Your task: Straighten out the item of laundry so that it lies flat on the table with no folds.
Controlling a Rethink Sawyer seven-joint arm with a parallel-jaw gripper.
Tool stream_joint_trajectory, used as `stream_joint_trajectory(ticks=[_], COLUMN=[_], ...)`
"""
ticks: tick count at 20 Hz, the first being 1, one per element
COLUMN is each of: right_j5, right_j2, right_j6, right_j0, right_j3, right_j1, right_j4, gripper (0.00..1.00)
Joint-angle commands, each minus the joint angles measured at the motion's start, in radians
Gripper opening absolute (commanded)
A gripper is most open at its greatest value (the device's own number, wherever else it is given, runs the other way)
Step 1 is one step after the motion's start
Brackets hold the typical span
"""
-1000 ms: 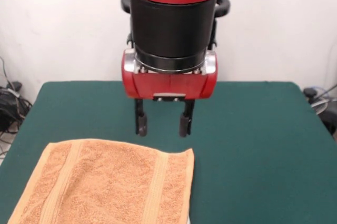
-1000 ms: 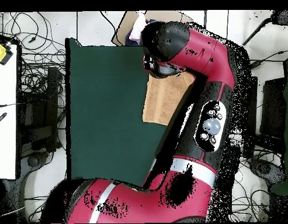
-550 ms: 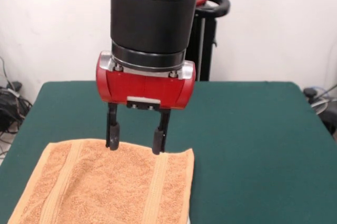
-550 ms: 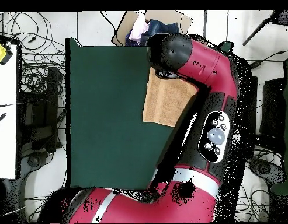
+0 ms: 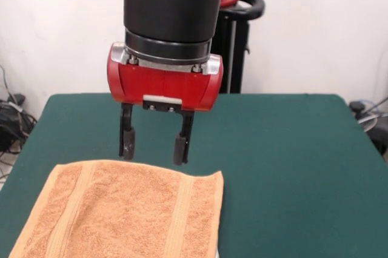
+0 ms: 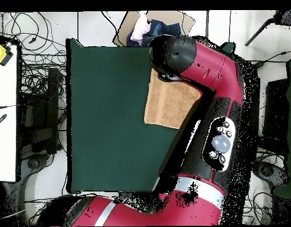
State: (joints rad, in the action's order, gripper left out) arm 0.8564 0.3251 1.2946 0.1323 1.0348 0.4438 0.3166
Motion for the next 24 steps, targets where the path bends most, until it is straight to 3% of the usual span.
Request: stream_joint_trajectory(ticks=[1,9,24], right_j5=[0.050,0.012,-0.304], right_j2=[-0.080,-0.078,-0.114], right_j6=[0.186,0.197,0.155], right_j0=[-0.004,-0.013,-0.032], right_j3=[0.093,0.090,0.361], right_j1=[-0.031,-0.041,0.094], right_j4=[-0.019,-0.023,-0.054], gripper=[1.00,1.00,1.00])
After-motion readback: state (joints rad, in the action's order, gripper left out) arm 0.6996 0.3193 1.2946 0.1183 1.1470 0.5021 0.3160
